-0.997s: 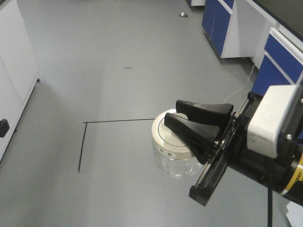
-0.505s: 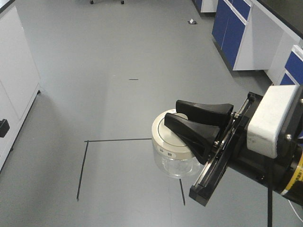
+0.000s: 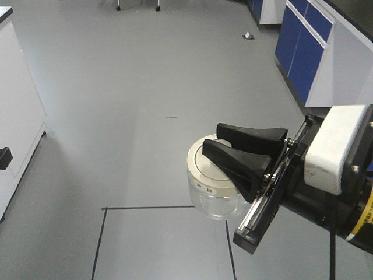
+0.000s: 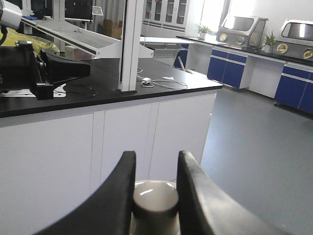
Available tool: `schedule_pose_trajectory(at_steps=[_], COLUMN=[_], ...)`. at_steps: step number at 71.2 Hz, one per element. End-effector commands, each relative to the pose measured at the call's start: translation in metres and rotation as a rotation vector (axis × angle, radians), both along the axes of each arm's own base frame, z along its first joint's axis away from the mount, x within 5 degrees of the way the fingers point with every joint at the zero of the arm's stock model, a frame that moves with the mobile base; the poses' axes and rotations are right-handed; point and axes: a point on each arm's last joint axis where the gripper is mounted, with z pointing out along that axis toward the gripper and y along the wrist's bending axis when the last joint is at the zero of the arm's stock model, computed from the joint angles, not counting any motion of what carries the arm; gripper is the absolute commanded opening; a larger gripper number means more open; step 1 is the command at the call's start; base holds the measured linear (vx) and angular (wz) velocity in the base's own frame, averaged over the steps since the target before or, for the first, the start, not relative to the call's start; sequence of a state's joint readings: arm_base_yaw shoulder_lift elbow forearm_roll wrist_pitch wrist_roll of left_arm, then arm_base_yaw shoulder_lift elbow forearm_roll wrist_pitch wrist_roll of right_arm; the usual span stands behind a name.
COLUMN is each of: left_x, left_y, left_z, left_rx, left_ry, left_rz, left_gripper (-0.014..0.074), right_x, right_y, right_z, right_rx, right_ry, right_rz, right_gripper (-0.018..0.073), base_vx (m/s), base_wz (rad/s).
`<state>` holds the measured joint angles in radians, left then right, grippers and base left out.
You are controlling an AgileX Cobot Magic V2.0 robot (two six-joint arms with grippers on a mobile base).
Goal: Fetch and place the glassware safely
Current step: 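Hold the jar in the right gripper while the base turns away, then hold the jar in the right gripper while driving toward the blue-cabinet bench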
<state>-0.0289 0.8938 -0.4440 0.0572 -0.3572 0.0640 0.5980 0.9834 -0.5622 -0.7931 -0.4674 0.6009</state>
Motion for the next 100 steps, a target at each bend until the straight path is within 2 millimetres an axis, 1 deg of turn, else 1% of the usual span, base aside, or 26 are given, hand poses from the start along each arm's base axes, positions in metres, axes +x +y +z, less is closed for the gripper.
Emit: schedule_pose_trajectory(at_steps=[1, 50, 100], left_x=[-0.0011, -0.0009, -0.0005], left_y=[-0.0012, -0.0012, -0.0013], left_z=[0.0175, 0.0173, 0.0167], left_rx=[-0.013, -0.013, -0.013], left_ry=[-0.109, -0.108, -0.105], left_rz=[-0.008, -0.008, -0.008], left_gripper=[-0.0007, -0.0007, -0.0007], right_x=[-0.0051, -0.0050, -0.0050], right_y=[0.0012, 0.0012, 0.0012], right_z=[0.0192, 0.0191, 0.0191], right_rx=[0.089, 0.089, 0.089], right_ry=[-0.062, -0.061, -0.061], right_rz=[0.045, 0.045, 0.045], right_gripper=[-0.0003, -0.0003, -0.0003], base_vx=[0.45, 0.50, 0.57], base_wz=[0.09, 0.12, -0.04])
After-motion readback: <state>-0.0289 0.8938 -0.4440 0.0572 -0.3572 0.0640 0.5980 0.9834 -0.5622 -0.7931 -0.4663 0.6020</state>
